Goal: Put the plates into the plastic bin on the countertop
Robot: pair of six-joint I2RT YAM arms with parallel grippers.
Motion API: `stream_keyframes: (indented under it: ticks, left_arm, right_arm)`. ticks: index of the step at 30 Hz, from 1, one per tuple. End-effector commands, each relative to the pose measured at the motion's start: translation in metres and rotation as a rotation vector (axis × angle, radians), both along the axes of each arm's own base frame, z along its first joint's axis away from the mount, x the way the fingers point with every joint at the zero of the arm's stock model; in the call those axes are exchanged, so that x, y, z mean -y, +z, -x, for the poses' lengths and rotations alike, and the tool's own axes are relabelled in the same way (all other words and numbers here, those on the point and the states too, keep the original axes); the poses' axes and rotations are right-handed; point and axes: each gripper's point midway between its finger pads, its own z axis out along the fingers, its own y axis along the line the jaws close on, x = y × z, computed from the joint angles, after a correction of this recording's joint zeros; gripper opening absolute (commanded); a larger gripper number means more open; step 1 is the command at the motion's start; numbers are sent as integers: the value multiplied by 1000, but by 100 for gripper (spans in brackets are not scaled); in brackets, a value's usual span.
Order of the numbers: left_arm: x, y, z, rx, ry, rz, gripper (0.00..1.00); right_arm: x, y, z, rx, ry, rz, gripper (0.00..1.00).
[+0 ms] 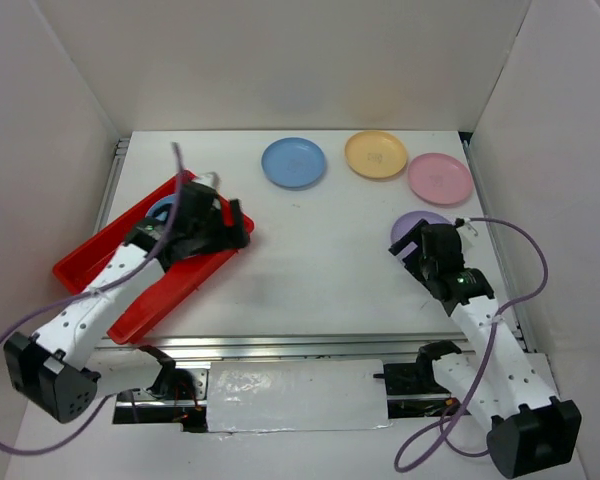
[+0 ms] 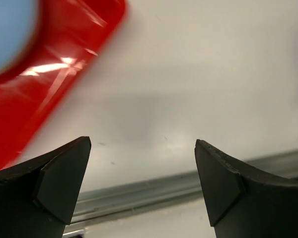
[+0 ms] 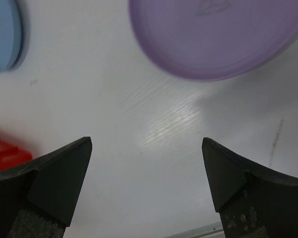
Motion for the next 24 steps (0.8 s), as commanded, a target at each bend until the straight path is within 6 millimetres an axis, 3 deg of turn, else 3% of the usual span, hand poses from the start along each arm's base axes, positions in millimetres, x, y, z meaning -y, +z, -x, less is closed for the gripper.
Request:
stream_keyframes:
  ticks: [1,2,6,11,15,18,24]
  left_arm:
    - [46,-3,11,7,-54,-31,99]
    - [68,-4,22,4,-106,-27,99]
    - [106,-13,35,-3,-164,-66,99]
    - [132,-11,52,20,-225,-80,99]
    - [137,-8,60,39,-258,-82,99]
    - [134,-17,64,24,-264,-103,99]
    - [127,-27,68,11,-260,-114,99]
  right_arm:
    - [38,-19,5,-52,-197,30,100]
    - [58,-26,5,-74,-279,47,100]
    - [102,-47,7,-139,-433,25,100]
    - [130,-72,-3,-214,-466,-28,100]
    - [143,-79,-20,-222,-431,-42,96]
    - [145,-91,-22,-274,-426,-45,94]
    - [134,-115,-27,-355,-373,-82,74]
